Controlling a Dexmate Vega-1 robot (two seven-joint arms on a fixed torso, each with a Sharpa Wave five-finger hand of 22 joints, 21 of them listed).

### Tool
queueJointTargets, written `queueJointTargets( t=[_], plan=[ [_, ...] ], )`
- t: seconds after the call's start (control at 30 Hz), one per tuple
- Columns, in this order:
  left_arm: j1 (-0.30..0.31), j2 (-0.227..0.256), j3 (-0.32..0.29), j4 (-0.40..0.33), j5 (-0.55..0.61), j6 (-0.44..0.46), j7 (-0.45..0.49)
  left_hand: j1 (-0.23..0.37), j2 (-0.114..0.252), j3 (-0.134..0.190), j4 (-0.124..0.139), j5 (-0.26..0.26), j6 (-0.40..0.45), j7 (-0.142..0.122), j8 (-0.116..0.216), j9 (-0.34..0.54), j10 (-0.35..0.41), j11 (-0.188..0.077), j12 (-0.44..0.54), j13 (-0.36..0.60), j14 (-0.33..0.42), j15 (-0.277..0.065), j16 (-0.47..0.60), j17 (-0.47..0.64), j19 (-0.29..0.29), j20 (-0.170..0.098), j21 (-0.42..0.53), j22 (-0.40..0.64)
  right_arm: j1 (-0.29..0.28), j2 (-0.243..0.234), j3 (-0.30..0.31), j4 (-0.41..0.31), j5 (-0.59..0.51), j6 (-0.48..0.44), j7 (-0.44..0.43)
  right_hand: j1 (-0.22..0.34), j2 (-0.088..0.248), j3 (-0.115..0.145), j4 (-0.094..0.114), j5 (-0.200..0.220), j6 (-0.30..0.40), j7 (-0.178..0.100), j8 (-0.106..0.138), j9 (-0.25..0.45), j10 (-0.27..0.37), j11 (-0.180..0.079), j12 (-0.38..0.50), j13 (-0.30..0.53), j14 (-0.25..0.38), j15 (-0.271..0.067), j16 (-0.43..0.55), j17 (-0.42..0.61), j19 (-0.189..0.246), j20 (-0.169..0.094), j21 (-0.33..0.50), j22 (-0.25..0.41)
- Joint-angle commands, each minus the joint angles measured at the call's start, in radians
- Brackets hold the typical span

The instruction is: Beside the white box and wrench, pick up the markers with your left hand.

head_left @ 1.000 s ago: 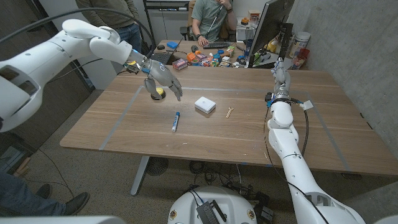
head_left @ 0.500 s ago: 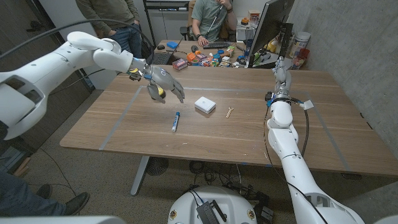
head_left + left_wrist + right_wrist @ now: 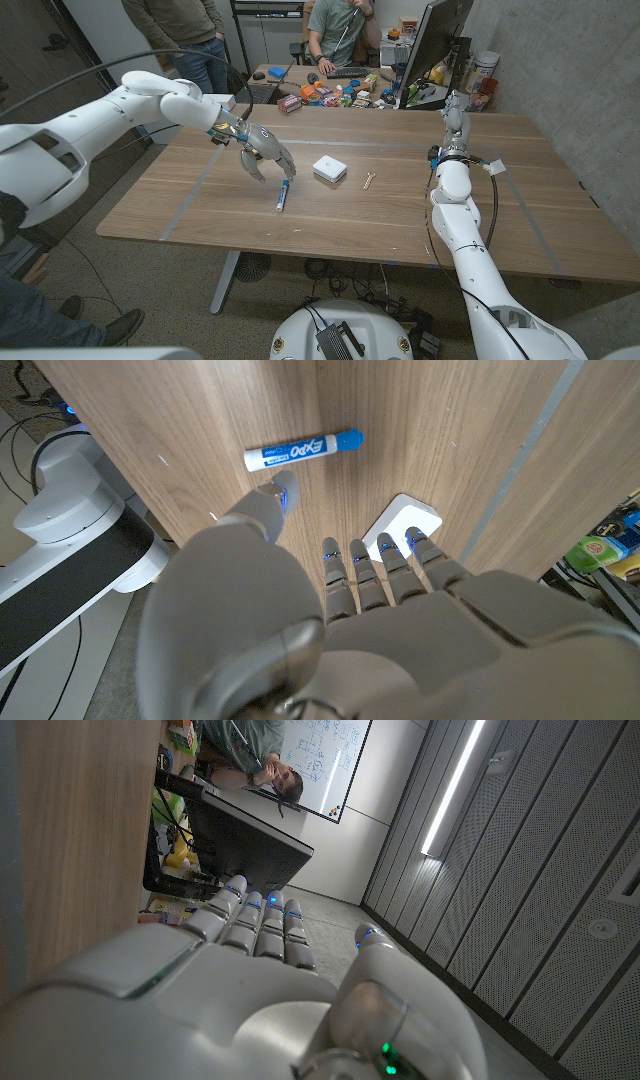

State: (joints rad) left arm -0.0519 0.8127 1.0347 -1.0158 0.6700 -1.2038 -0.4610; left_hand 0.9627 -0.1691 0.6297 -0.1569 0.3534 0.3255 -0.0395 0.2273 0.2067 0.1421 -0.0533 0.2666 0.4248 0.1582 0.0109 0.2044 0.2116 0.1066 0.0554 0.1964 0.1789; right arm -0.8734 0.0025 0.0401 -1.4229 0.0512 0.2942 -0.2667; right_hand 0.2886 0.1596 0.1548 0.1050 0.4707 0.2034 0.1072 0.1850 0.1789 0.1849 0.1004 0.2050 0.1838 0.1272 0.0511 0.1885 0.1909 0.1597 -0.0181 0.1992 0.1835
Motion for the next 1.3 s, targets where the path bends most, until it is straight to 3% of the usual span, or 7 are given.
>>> queueJointTargets(
  t=[0.03, 0.43, 0.67, 0.9, 1.2, 1.3],
  plan=[
    [0.006, -0.011, 0.039, 0.038, -0.043, 0.005, -0.074, -0.001, 0.011, -0.005, -0.001, 0.002, 0.005, 0.006, 0.003, 0.002, -0.002, 0.008, 0.003, 0.003, -0.002, 0.007, 0.006, 0.004, -0.009, 0.000, -0.001, 0.003, 0.014, 0.005, 0.004, 0.022, 0.004, 0.005, -0.009, -0.006, -0.004, -0.006, 0.000, 0.003, -0.007, 0.000, 0.003, 0.005, 0.001, 0.000, -0.004, 0.002, 0.000, 0.002, 0.000, 0.001, -0.003, -0.001, -0.002, 0.004],
    [0.035, 0.009, -0.008, -0.029, 0.185, -0.007, 0.131, -0.001, 0.010, -0.012, -0.001, 0.003, -0.004, 0.009, -0.002, 0.002, -0.004, 0.009, 0.003, 0.007, -0.004, 0.008, 0.007, 0.005, -0.012, 0.002, 0.000, 0.003, 0.015, 0.013, 0.007, 0.033, 0.003, 0.037, -0.020, -0.007, -0.003, -0.008, 0.000, 0.004, -0.008, 0.000, 0.003, 0.005, 0.003, 0.001, -0.002, 0.002, 0.002, -0.001, 0.001, 0.001, -0.006, -0.001, -0.002, 0.004],
    [0.037, 0.036, -0.016, -0.112, 0.440, -0.001, 0.355, 0.002, 0.011, -0.013, -0.001, 0.004, -0.010, 0.007, -0.006, 0.002, -0.005, 0.008, 0.004, 0.009, -0.004, 0.007, 0.008, 0.005, -0.011, 0.002, 0.002, 0.003, 0.016, 0.022, 0.011, 0.053, 0.004, 0.080, -0.031, -0.008, -0.003, -0.008, 0.000, 0.004, -0.008, -0.001, 0.003, 0.005, 0.003, 0.001, -0.002, 0.002, 0.002, -0.001, 0.002, 0.001, -0.007, -0.001, -0.001, 0.004],
    [0.016, 0.026, 0.015, -0.102, 0.535, -0.005, 0.468, 0.005, 0.012, -0.016, -0.002, 0.005, -0.017, 0.008, -0.009, 0.002, -0.008, 0.008, 0.003, 0.012, -0.004, 0.005, 0.008, 0.005, -0.011, 0.001, 0.002, 0.003, 0.016, 0.034, 0.015, 0.071, 0.003, 0.117, -0.048, -0.009, -0.004, -0.009, -0.001, 0.004, -0.008, -0.002, 0.004, 0.005, 0.002, -0.002, -0.001, 0.002, 0.003, -0.002, 0.002, 0.001, -0.008, -0.001, -0.001, 0.004],
    [-0.008, 0.003, 0.053, -0.055, 0.565, 0.001, 0.526, 0.009, 0.012, -0.020, -0.002, 0.007, -0.026, 0.014, -0.012, 0.002, -0.017, 0.010, 0.000, 0.015, -0.010, 0.007, 0.006, 0.006, -0.011, 0.000, 0.003, 0.003, 0.021, 0.039, 0.017, 0.090, -0.001, 0.136, -0.060, -0.009, -0.004, -0.010, -0.002, 0.004, -0.007, -0.005, 0.005, 0.005, 0.003, 0.000, 0.000, 0.002, 0.003, -0.002, 0.003, 0.000, -0.010, 0.001, 0.000, 0.004],
    [-0.005, 0.013, 0.065, -0.065, 0.620, 0.024, 0.626, 0.009, 0.012, -0.021, -0.002, 0.007, -0.030, 0.017, -0.014, 0.002, -0.016, 0.013, 0.001, 0.016, -0.010, 0.010, 0.007, 0.006, -0.012, 0.004, 0.003, 0.003, 0.023, 0.039, 0.018, 0.098, 0.001, 0.138, -0.058, -0.009, -0.004, -0.010, -0.002, 0.005, -0.007, -0.004, 0.005, 0.005, 0.003, -0.001, 0.000, 0.002, 0.003, -0.002, 0.003, 0.000, -0.011, 0.001, -0.001, 0.004]
  ],
)
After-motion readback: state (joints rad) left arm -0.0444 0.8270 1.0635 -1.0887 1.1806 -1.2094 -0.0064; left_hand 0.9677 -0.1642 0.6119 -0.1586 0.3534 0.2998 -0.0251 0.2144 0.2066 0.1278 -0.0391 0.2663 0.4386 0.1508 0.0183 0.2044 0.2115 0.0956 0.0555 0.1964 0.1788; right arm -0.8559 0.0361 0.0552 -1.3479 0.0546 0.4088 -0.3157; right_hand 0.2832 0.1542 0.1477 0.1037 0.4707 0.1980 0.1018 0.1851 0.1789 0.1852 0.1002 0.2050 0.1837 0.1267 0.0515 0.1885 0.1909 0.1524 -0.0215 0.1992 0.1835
